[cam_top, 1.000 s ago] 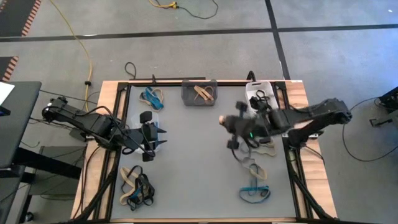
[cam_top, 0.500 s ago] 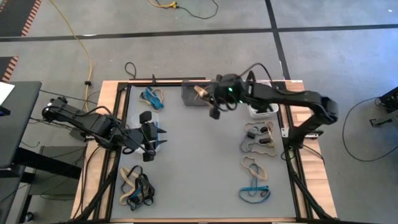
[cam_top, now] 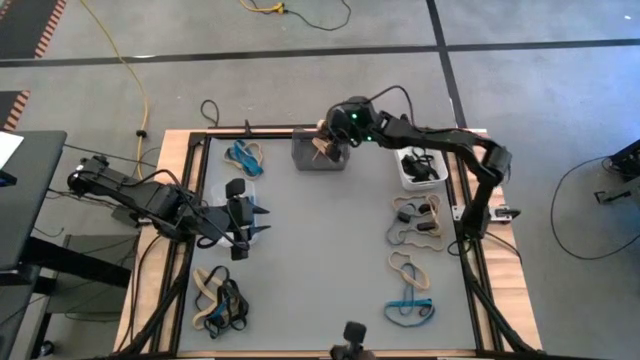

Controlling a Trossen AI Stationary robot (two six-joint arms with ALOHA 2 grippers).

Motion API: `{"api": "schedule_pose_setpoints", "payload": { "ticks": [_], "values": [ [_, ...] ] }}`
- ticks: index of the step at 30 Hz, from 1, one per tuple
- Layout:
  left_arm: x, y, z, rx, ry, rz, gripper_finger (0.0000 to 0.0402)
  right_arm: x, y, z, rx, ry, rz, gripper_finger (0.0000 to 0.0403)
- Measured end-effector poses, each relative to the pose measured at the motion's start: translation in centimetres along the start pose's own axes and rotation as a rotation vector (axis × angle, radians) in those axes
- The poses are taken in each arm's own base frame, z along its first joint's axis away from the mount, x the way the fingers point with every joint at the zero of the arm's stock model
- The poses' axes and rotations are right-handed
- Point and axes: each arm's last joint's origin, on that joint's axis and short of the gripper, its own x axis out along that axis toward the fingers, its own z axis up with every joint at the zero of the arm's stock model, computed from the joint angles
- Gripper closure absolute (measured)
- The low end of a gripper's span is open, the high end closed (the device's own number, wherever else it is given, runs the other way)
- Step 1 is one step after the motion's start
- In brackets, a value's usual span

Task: Sort rubber bands into baskets
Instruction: Put the brown rubber band into the black bin

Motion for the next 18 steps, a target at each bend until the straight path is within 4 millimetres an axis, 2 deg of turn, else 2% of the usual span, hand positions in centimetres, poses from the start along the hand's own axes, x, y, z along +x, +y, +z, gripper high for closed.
{"api": "schedule_pose_setpoints", "payload": {
  "ticks": [4, 9, 13, 18],
  "values": [
    [0.0, 0.0, 0.0, -0.001, -0.002, 0.000, 0.0248, 1.5, -0.8, -1.8, 0.039, 0.050, 0.022, 0.0378],
    [0.0, 0.1, 0.0, 0.010, -0.007, 0.022, 0.0248, 1.9, -1.4, -2.8, 0.128, 0.088, 0.047, 0.0364],
    [0.0, 0.2, 0.1, 0.044, -0.015, 0.056, 0.0248, 1.7, -1.6, -3.1, 0.154, 0.124, 0.063, 0.0315],
    [0.0, 0.2, 0.2, 0.067, -0.026, 0.083, 0.0248, 1.6, -1.3, -3.9, 0.164, 0.206, 0.093, 0.0221]
  ]
}}
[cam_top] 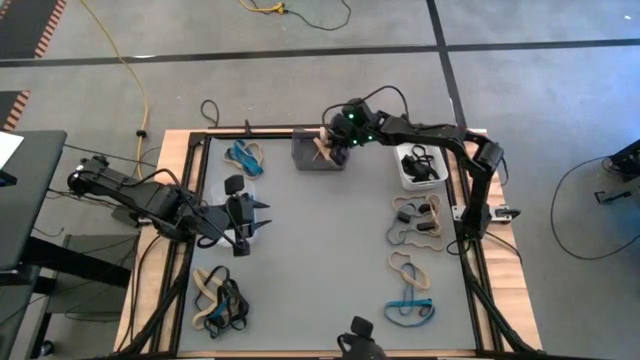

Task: Sort rubber bands into baskets
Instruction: Put the brown rubber band into the black bin

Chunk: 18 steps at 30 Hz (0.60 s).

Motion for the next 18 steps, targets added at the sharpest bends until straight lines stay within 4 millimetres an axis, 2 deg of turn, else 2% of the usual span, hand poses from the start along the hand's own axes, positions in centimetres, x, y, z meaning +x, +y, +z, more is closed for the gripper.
{"api": "schedule_pose_setpoints", "payload": {
  "ticks": [5, 9, 13, 18],
  "values": [
    [0.6, -0.3, 0.1, 0.018, -0.056, 0.020, 0.0248, -0.8, 0.3, -0.5, 0.010, 0.081, 0.002, 0.0146],
    [1.7, -1.0, -0.6, 0.051, -0.106, 0.021, 0.0248, -3.3, 1.0, 0.3, 0.003, 0.093, -0.009, 0.0134],
    [3.1, -1.4, -1.3, 0.118, -0.173, 0.037, 0.0248, -6.7, 3.2, 1.5, -0.027, 0.080, 0.022, 0.0134],
    [4.8, -1.1, -2.1, 0.120, -0.275, 0.056, 0.0248, -11.7, 7.2, 2.4, -0.054, 0.071, 0.091, 0.0133]
  ]
}}
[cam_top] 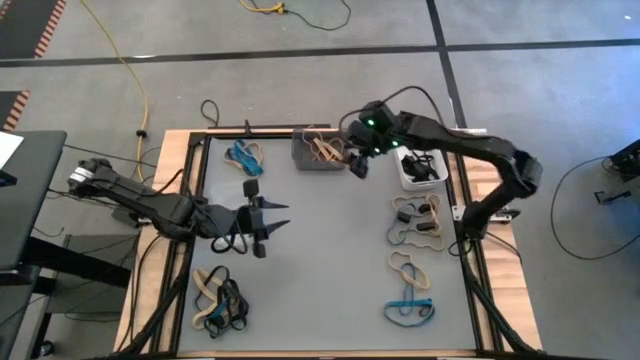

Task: Sort rubber bands into baskets
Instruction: Put the brown rubber band into the black bin

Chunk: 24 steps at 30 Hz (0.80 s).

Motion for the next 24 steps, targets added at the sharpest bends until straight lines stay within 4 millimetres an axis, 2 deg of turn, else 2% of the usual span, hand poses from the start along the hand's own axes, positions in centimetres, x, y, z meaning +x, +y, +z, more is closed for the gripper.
{"api": "schedule_pose_setpoints", "payload": {
  "ticks": [5, 10, 14, 19, 24],
  "values": [
    [1.4, 1.0, -1.1, -0.047, -0.097, -0.031, 0.0248, -4.1, 4.8, -0.4, -0.045, 0.017, 0.097, 0.0133],
    [2.9, 2.3, -1.7, -0.082, -0.130, -0.058, 0.0248, -6.7, 8.9, -1.3, -0.063, 0.053, 0.199, 0.0133],
    [5.0, 2.4, -2.4, -0.089, -0.130, -0.077, 0.0248, -7.5, 11.8, -2.6, -0.078, 0.139, 0.238, 0.0133],
    [8.5, 1.0, -4.0, -0.019, -0.105, -0.100, 0.0248, -7.8, 15.1, -4.7, -0.122, 0.281, 0.179, 0.0133],
    [10.7, -0.2, -5.1, 0.036, -0.110, -0.091, 0.0248, -7.1, 18.4, -7.5, -0.142, 0.337, 0.150, 0.0133]
  ]
}}
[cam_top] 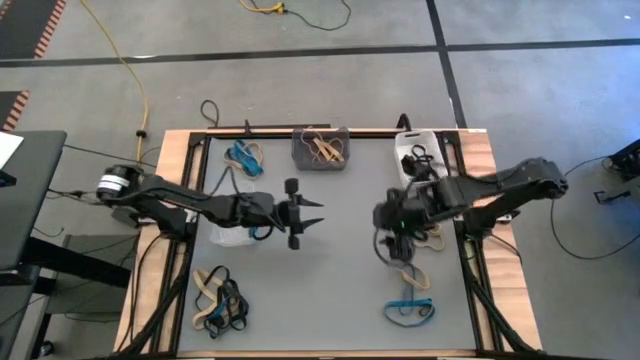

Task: Sort rubber bands into baskets
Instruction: Put the brown rubber band into the black bin

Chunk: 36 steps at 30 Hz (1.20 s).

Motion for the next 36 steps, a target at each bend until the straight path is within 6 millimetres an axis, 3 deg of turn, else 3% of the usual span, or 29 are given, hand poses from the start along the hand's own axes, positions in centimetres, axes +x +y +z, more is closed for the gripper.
{"api": "schedule_pose_setpoints", "payload": {
  "ticks": [6, 10, 24, 31, 36],
  "values": [
    [1.3, -0.4, -0.5, 0.005, 0.028, -0.009, 0.0248, 4.0, 3.9, -3.4, 0.043, -0.007, 0.083, 0.0133],
    [1.5, -0.6, -0.8, -0.018, 0.049, -0.014, 0.0248, 6.3, 5.0, -5.6, 0.098, -0.028, 0.117, 0.0133],
    [1.4, -1.0, -1.9, -0.112, 0.170, -0.046, 0.0248, 10.7, 4.1, -11.3, 0.268, -0.014, -0.037, 0.0133],
    [1.3, -1.0, -2.1, -0.144, 0.190, -0.047, 0.0248, 12.6, 3.3, -13.2, 0.328, 0.021, -0.093, 0.0133],
    [1.3, -1.1, -2.2, -0.141, 0.201, -0.051, 0.0248, 14.4, 3.6, -13.4, 0.322, 0.047, -0.089, 0.0135]
  ]
}}
